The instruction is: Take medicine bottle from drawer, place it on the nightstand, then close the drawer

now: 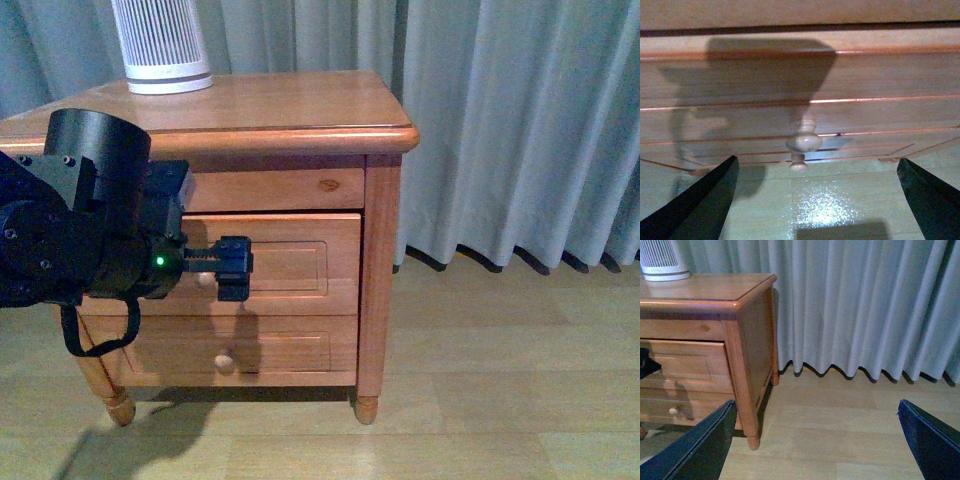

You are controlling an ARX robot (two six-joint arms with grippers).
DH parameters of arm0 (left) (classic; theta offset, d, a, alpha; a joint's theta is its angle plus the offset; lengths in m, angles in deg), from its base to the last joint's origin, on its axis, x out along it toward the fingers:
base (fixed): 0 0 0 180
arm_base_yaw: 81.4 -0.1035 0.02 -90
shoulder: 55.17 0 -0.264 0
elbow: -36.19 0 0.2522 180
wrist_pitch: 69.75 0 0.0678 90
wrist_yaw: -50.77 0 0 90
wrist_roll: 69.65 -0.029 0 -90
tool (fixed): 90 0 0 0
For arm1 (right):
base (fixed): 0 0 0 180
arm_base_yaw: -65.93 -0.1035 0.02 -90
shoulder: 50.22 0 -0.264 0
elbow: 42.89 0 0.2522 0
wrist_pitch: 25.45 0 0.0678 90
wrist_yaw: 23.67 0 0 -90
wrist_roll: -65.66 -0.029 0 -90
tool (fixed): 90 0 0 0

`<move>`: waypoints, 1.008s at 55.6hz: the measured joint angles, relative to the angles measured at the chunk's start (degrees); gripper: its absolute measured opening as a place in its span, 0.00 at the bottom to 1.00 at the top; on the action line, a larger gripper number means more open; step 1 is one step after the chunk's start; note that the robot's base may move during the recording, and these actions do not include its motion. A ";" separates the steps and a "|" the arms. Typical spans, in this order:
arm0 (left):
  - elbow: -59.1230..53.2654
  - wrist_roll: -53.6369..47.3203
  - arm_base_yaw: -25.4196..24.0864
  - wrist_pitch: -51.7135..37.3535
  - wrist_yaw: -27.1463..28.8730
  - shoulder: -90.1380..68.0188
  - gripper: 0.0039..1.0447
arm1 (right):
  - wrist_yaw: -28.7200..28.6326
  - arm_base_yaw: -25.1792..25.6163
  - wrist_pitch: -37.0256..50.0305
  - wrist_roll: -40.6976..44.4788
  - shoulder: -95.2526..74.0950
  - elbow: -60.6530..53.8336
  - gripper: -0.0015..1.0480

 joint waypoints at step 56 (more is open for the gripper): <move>7.08 3.28 0.55 -3.39 1.81 -9.62 0.94 | -0.02 0.00 0.00 0.00 0.00 0.00 0.93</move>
